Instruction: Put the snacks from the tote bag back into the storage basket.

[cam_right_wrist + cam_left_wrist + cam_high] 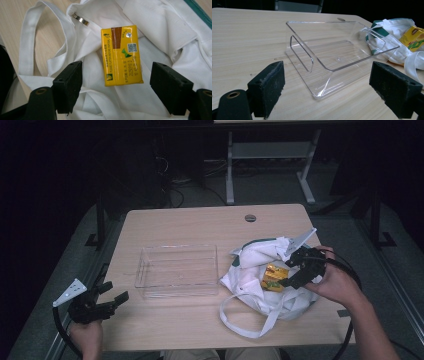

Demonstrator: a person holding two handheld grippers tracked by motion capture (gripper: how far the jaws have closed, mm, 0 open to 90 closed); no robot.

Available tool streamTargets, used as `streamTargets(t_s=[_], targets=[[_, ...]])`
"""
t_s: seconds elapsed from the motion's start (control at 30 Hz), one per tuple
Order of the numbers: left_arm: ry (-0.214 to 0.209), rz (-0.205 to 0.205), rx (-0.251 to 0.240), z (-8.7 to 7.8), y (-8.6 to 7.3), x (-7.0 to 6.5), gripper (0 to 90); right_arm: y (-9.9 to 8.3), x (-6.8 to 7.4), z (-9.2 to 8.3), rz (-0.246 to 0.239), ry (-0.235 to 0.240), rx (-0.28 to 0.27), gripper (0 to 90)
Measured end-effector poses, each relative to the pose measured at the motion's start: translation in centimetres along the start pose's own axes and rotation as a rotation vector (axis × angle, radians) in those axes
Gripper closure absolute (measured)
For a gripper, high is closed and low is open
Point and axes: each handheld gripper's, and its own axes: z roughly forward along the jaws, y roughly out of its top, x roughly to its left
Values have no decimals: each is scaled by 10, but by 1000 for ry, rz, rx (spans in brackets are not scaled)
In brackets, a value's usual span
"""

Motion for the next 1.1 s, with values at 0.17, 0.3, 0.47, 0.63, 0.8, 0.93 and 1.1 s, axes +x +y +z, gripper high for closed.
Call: streamTargets(t_s=[0.17, 0.3, 0.47, 0.63, 0.8, 0.93, 1.1], targets=[[1, 0, -2, 0, 0, 1, 125, 6, -3, 7, -7, 18, 39, 290], [1, -1, -3, -1, 0, 0, 125, 12, -4, 10, -17, 14, 63, 292], [0, -4, -3, -1, 0, 1, 125, 18, -6, 16, -27, 25, 89, 312], [1, -3, -7, -2, 0, 1, 125, 21, -9, 25, -27, 30, 132, 343], [-1, -7, -12, -1, 0, 2, 124, 24, -10, 31, -29, 22, 164, 384], [-3, -7, -11, -2, 0, 2, 125, 27, -9, 35, -45, 18, 189, 427], [-3, -13, -15, -2, 0, 2, 125, 31, -9, 40, -65, 10, 208, 459]])
